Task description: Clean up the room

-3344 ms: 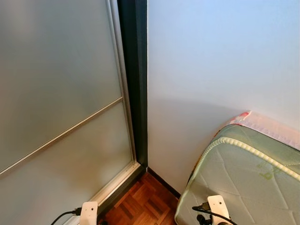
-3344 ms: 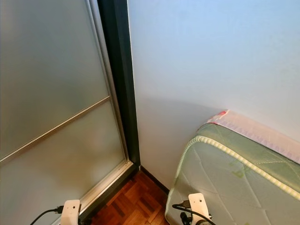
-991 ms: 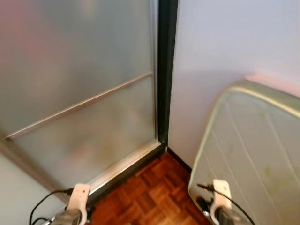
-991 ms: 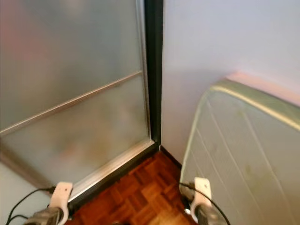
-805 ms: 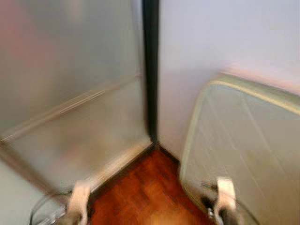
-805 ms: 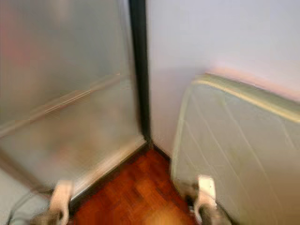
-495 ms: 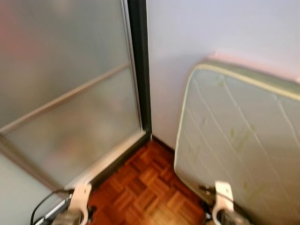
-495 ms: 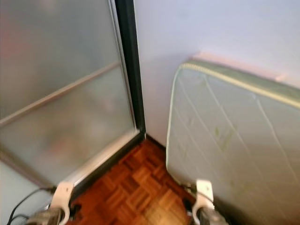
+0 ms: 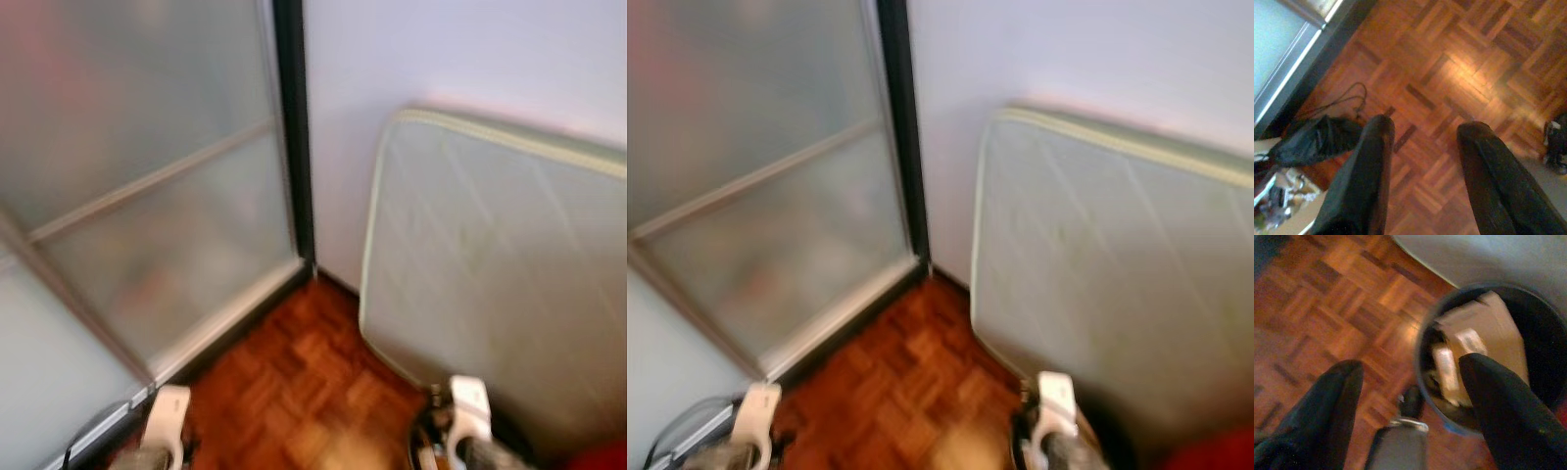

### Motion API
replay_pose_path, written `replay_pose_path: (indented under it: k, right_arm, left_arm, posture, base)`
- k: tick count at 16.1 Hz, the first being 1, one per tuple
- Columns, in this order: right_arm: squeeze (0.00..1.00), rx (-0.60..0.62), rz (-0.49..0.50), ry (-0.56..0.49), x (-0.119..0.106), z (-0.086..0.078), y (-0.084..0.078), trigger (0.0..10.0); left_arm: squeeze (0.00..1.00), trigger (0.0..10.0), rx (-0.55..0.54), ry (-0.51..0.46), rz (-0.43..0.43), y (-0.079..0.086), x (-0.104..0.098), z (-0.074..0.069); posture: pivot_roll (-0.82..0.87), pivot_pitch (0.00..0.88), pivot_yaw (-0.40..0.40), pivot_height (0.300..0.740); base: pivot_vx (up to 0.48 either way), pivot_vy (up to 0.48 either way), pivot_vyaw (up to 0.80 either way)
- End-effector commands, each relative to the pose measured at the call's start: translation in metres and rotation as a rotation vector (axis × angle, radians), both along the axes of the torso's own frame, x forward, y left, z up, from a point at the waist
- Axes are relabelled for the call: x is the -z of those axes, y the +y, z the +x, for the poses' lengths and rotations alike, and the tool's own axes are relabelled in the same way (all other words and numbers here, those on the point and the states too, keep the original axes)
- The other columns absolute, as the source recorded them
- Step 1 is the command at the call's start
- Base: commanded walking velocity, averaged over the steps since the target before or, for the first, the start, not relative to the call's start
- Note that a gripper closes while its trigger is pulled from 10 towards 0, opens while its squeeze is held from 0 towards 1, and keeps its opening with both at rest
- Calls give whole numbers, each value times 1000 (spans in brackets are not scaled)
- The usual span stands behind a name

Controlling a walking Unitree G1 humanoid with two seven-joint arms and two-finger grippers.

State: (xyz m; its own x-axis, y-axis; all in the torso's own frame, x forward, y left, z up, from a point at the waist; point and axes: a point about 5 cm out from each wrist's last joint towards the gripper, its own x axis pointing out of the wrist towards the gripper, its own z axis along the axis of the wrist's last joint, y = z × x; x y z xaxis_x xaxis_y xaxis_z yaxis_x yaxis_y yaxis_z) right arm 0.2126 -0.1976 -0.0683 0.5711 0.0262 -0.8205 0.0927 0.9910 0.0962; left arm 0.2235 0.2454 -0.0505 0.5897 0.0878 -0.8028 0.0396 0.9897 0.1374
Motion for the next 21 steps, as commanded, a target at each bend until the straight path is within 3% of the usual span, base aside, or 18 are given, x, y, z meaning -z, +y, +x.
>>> replay_pose_path:
  k: [1, 8, 13, 21]
  right_arm:
    - [0, -8, 15, -8, -1, 3, 6, 10000]
    - [0, -9, 15, -5, 0, 1, 6, 10000]
    - [0, -8, 17, -3, 0, 1, 6, 10000]
    - [0, -38, -8, 21, 0, 1, 5, 10000]
  left_arm:
    - [0, 10000, -7, 31, 7, 4, 4, -7]
    - [0, 10000, -3, 34, 8, 3, 4, -9]
    - [0, 10000, -13, 31, 6, 4, 4, -9]
    - [0, 10000, -11, 25, 9, 4, 3, -7]
  posture:
    - [-16, 0, 13, 740]
    - [-18, 0, 11, 740]
    - [-18, 0, 11, 740]
    - [-24, 0, 16, 740]
  base:
    - [-277, 0, 0]
    - [-296, 0, 0]
    - [0, 0, 0]
    - [0, 0, -500]
